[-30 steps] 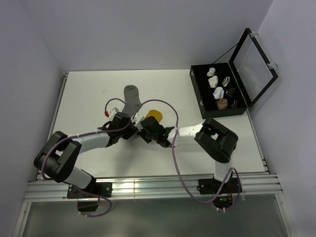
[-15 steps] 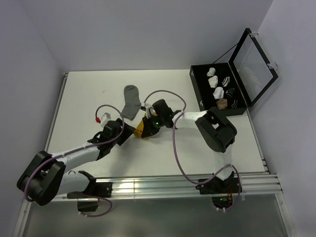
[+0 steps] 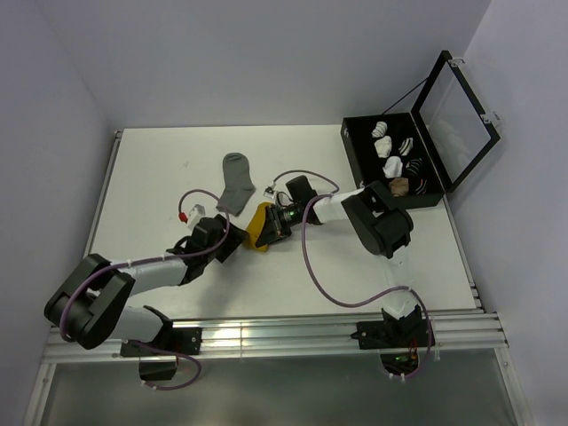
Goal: Roll the socks
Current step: Roll the sock at the center of the board.
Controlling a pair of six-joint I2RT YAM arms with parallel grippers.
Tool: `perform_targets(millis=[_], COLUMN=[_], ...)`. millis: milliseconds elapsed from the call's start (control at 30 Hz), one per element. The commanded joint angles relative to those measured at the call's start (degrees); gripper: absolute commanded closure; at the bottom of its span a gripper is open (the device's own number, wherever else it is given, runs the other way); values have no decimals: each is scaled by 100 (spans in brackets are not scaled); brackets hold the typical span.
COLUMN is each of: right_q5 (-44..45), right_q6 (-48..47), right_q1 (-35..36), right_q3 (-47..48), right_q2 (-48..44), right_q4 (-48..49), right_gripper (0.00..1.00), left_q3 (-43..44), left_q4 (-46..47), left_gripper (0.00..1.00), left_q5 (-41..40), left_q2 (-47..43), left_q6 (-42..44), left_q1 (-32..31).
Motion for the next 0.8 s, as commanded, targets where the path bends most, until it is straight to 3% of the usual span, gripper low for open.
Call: perform_targets(millis=[0,200,467,667,733,767], right_q5=[-184,-255,-299,-141,-10,43], right_q6=[510,643,810,609,495,390], right_q1=[-109,-197,-258,-258,-250,-241], right_q3=[-6,126,205,135,65,-31], right_q2=[265,423,485,301,178,21], right_q4=[146,94,121,33,24,50], right_gripper=[100,100,100,100,97,91], left_q3=[193,193,185,272,342,447], left_q4=[273,370,72,-26,-113,-183], left_gripper=[34,35,47,72,80,83], left_q5=[101,110,-39,40,75,84], left_q2=[248,511,644,855,916,925], left_q6=[-58,-146,-243,-270,-165,-121], left_q1=[-45,-80,-98,-107,-107,-107])
